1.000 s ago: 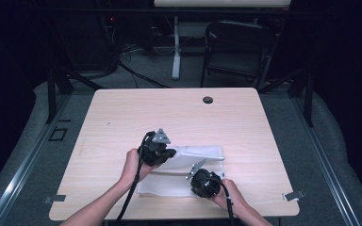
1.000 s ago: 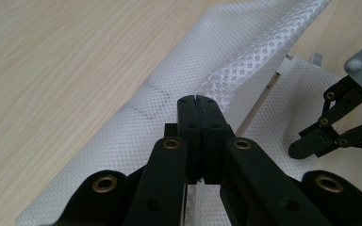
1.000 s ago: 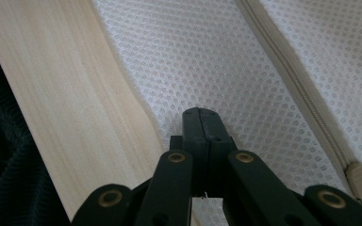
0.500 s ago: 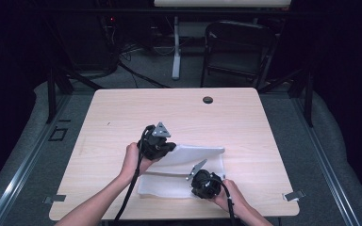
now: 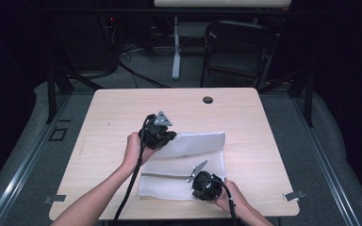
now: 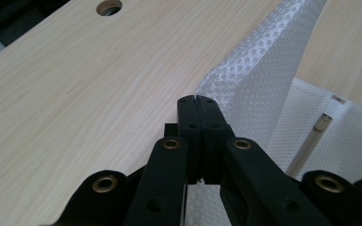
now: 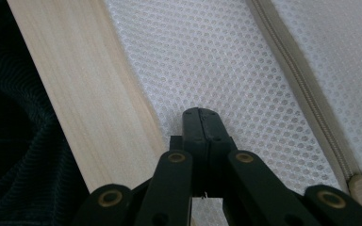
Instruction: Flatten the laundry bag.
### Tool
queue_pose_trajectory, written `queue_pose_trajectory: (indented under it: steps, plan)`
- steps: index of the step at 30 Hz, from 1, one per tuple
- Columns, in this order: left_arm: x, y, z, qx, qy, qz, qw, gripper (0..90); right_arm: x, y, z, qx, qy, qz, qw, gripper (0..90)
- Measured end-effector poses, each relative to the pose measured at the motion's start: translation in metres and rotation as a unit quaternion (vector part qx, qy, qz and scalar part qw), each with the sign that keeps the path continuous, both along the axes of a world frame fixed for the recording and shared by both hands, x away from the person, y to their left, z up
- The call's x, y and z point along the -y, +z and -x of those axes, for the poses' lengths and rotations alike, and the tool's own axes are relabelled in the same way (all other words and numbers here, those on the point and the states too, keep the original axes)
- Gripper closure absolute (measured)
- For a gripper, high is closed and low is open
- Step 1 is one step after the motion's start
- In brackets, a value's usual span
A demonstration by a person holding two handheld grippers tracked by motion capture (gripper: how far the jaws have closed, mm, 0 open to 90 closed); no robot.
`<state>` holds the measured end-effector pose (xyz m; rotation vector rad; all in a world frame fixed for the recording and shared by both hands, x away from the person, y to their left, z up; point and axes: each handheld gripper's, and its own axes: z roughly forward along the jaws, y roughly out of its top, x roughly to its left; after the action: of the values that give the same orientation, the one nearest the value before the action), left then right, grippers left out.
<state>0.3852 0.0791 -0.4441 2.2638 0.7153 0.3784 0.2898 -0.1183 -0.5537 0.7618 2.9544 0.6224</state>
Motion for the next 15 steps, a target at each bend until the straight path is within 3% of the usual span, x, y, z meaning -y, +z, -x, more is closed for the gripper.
queue_pose_trajectory:
  steps: [15]
  plan:
    - [0.003,0.009,-0.025,0.011,0.021,-0.018,0.9996,89.9,0.003,0.0,0.004,-0.018,0.016,0.0,0.9997,90.0]
